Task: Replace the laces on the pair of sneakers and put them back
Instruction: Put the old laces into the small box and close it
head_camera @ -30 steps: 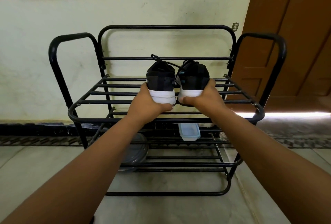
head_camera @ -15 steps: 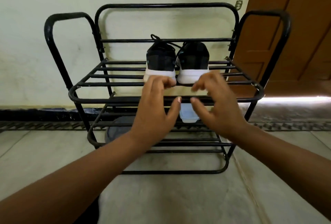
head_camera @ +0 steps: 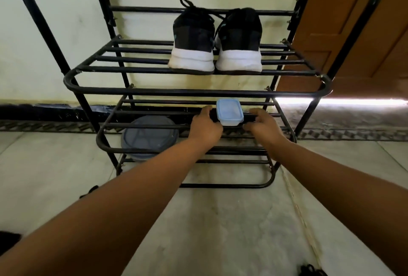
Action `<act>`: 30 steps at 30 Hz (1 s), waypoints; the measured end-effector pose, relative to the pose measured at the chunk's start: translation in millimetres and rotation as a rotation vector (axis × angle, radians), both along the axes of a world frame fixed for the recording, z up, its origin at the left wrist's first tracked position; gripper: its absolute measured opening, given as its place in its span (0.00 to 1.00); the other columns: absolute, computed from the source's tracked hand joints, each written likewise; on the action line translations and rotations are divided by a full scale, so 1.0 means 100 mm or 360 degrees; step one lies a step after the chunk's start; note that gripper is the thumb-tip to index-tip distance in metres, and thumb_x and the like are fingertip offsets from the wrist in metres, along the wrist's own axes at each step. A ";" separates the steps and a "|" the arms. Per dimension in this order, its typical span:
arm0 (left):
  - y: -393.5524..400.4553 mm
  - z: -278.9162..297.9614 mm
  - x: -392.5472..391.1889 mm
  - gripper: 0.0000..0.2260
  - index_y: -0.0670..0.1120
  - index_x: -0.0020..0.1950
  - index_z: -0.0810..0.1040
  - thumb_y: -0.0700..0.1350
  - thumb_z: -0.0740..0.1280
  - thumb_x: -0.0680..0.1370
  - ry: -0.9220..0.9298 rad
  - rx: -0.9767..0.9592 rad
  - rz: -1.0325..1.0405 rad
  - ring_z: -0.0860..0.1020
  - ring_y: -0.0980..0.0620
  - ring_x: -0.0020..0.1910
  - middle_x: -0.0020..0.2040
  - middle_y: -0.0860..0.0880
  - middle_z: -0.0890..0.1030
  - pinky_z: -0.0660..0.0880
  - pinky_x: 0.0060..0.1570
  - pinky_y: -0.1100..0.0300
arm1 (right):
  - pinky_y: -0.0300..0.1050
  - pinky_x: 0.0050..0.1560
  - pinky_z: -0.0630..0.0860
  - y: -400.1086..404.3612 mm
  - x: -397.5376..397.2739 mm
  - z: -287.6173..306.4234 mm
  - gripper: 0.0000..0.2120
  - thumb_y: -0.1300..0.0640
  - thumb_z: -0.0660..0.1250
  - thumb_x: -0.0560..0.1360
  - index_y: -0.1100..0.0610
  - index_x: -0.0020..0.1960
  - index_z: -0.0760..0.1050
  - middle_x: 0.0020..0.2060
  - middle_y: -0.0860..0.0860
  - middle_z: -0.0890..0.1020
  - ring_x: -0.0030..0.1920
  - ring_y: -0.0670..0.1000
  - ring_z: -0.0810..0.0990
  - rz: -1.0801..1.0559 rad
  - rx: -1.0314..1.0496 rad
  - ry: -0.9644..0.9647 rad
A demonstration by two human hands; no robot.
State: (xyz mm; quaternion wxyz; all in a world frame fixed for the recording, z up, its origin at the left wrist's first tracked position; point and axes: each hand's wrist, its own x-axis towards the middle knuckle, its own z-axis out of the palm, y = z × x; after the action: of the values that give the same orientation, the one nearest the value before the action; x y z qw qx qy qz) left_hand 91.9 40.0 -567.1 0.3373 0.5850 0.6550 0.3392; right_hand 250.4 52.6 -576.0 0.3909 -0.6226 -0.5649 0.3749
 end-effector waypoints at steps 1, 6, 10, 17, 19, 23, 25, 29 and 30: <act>0.03 -0.05 0.02 0.27 0.49 0.76 0.58 0.41 0.63 0.78 -0.0026 -0.0007 -0.0001 0.77 0.41 0.55 0.65 0.40 0.71 0.73 0.41 0.58 | 0.44 0.42 0.75 0.04 -0.02 0.00 0.25 0.62 0.68 0.72 0.52 0.68 0.69 0.54 0.53 0.78 0.46 0.51 0.78 -0.0009 -0.0024 0.0057; 0.16 -0.19 0.05 0.28 0.50 0.76 0.59 0.38 0.62 0.77 -0.0063 -0.0037 -0.0084 0.77 0.43 0.56 0.67 0.44 0.70 0.73 0.41 0.61 | 0.43 0.49 0.69 0.17 -0.15 0.04 0.30 0.63 0.66 0.74 0.51 0.73 0.61 0.58 0.52 0.71 0.53 0.51 0.72 0.0178 -0.0109 0.0115; 0.25 -0.16 0.07 0.25 0.47 0.76 0.60 0.40 0.60 0.79 -0.0040 -0.0101 -0.0121 0.75 0.46 0.58 0.70 0.44 0.70 0.72 0.46 0.60 | 0.41 0.45 0.71 0.19 -0.19 -0.01 0.31 0.65 0.64 0.76 0.53 0.75 0.59 0.68 0.56 0.68 0.52 0.50 0.72 0.0259 -0.0209 0.0101; 0.20 -0.05 0.02 0.22 0.42 0.72 0.66 0.41 0.65 0.78 0.0119 -0.0023 -0.0128 0.74 0.44 0.61 0.66 0.41 0.73 0.73 0.59 0.56 | 0.48 0.58 0.75 0.16 -0.14 -0.02 0.27 0.67 0.66 0.73 0.59 0.72 0.66 0.62 0.57 0.74 0.57 0.57 0.77 0.0211 -0.0057 -0.0044; 0.16 0.06 -0.01 0.22 0.42 0.69 0.70 0.42 0.68 0.76 0.0185 0.0020 -0.0122 0.76 0.45 0.59 0.64 0.42 0.75 0.74 0.58 0.56 | 0.49 0.59 0.76 0.07 -0.12 -0.01 0.30 0.64 0.71 0.71 0.58 0.71 0.67 0.62 0.56 0.75 0.57 0.55 0.78 0.0242 0.0010 -0.0069; -0.07 0.26 -0.04 0.17 0.42 0.60 0.77 0.41 0.72 0.73 0.0187 0.0094 -0.0178 0.79 0.43 0.53 0.57 0.41 0.79 0.74 0.48 0.60 | 0.39 0.53 0.76 -0.21 0.00 0.08 0.26 0.62 0.73 0.70 0.57 0.67 0.71 0.58 0.54 0.78 0.55 0.52 0.78 0.0236 0.0265 -0.0436; -0.26 0.32 -0.04 0.15 0.41 0.58 0.78 0.40 0.73 0.72 0.0192 0.0108 -0.0275 0.79 0.44 0.52 0.51 0.42 0.80 0.73 0.46 0.62 | 0.33 0.43 0.73 -0.41 0.07 0.14 0.20 0.62 0.72 0.71 0.56 0.62 0.74 0.52 0.52 0.79 0.47 0.49 0.77 0.0192 0.0437 -0.0649; -0.71 0.42 -0.03 0.14 0.42 0.56 0.79 0.42 0.74 0.71 0.0226 0.0060 -0.0472 0.78 0.49 0.45 0.45 0.46 0.79 0.74 0.43 0.64 | 0.46 0.46 0.77 -0.91 0.22 0.27 0.11 0.60 0.70 0.73 0.55 0.55 0.78 0.42 0.51 0.80 0.42 0.49 0.78 0.0213 0.0586 -0.0802; -0.80 0.45 -0.02 0.14 0.43 0.56 0.79 0.42 0.74 0.71 0.0228 0.0049 -0.0502 0.78 0.48 0.46 0.46 0.45 0.80 0.75 0.47 0.61 | 0.47 0.47 0.77 -1.01 0.26 0.30 0.10 0.59 0.70 0.73 0.55 0.55 0.79 0.42 0.51 0.81 0.42 0.50 0.78 0.0236 0.0603 -0.0828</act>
State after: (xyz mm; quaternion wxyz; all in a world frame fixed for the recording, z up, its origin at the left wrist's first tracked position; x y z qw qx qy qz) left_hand 89.7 -39.6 -522.4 0.3296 0.7083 0.5722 0.2495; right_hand 276.3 -48.1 -545.7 0.3141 -0.5707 -0.7493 0.1191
